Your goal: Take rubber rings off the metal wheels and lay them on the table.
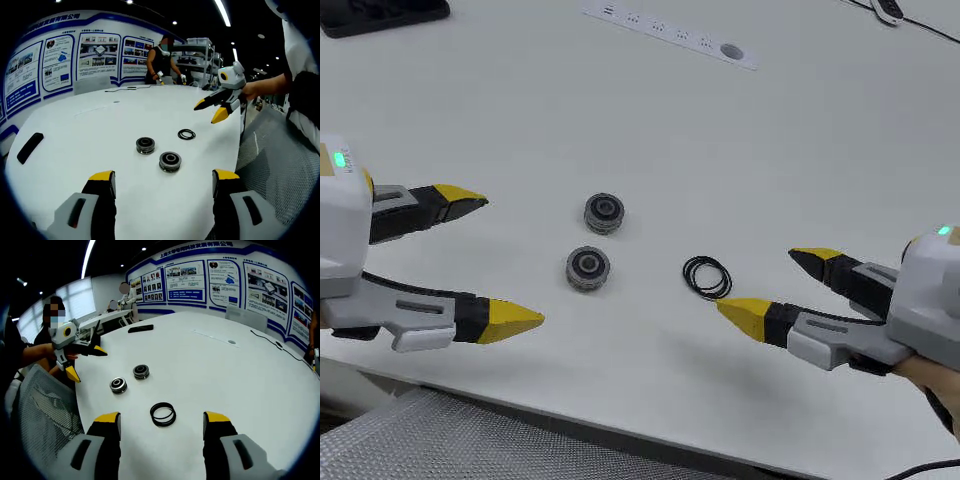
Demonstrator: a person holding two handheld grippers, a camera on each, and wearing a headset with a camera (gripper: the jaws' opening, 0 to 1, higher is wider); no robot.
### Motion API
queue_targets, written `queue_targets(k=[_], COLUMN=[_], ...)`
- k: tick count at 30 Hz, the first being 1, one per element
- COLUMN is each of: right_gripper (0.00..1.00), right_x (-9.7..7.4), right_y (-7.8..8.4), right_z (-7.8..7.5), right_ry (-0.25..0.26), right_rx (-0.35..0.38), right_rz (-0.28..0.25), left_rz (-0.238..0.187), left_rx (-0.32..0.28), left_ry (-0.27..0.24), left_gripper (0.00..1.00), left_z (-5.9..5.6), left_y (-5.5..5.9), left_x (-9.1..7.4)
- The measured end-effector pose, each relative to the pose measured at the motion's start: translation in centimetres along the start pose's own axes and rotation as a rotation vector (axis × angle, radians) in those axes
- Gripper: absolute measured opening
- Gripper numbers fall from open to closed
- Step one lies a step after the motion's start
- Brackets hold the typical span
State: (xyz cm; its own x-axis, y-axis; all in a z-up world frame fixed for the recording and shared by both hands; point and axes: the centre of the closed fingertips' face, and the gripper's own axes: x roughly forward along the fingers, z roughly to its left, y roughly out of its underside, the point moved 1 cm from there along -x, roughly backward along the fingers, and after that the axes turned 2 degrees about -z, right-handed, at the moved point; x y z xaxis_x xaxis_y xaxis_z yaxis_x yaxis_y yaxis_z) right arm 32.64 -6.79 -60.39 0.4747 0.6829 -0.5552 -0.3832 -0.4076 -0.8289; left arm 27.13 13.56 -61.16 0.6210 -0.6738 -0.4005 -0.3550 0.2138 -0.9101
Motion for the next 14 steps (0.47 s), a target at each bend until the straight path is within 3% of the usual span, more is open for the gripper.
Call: queue_targets(k=[3, 6, 14], right_gripper=[0.68, 0.69, 0.7], right_x=[-0.11, -0.28, -0.64], right_y=[-0.1, 0.26, -0.05], right_z=[-0.08, -0.18, -0.01], right_ry=[0.003, 0.008, 0.016], right_rx=[0.001, -0.078, -0.066], right_rz=[-0.004, 0.038, 0.019], left_rz=[0.001, 0.004, -0.002], left_rx=[0.001, 0.005, -0.003], left_ry=[0.01, 0.023, 0.036], left_gripper=[0.82, 0.82, 0.82], left_z=[-0.06, -0.09, 0.0], left_y=[0.01, 0.03, -0.04], left_x=[0.11, 0.23, 0.47])
